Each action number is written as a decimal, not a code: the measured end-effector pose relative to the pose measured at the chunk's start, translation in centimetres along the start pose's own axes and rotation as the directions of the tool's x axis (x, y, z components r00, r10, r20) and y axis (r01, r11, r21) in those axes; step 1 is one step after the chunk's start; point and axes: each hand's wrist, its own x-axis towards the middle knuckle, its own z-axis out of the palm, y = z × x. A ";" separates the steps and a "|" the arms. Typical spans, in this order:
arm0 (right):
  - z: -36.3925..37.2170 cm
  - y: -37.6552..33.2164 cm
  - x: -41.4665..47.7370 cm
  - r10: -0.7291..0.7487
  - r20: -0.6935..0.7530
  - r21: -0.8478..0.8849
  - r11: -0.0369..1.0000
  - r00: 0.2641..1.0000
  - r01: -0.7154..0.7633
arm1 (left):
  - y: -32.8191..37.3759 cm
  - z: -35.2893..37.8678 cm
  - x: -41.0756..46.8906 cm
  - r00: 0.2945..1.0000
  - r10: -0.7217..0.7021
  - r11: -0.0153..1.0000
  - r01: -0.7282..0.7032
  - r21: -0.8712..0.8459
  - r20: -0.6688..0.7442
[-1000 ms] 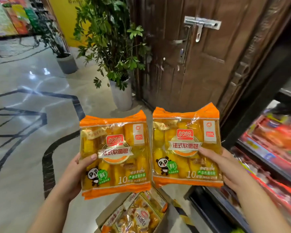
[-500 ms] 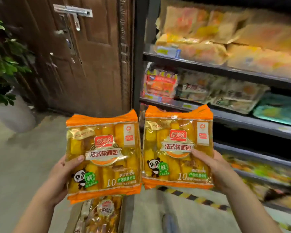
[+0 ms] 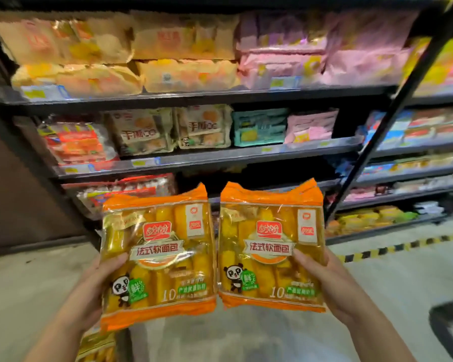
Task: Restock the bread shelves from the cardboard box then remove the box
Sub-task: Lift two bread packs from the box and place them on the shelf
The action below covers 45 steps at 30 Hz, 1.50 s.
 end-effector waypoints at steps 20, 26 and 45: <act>-24.7 -4.7 3.9 -0.081 -0.078 -0.029 0.996 0.994 0.079 | -7.4 24.3 6.6 0.984 0.010 0.997 -0.023 0.074 0.179; -27.0 -7.5 9.1 -0.061 -0.058 -0.019 0.998 0.996 0.060 | -7.2 26.4 13.4 0.976 -0.016 0.992 -0.012 0.129 0.219; -36.1 -10.5 28.6 0.039 0.041 -0.162 0.986 0.998 -0.032 | -10.0 36.2 22.5 0.997 0.057 0.987 -0.063 0.146 0.047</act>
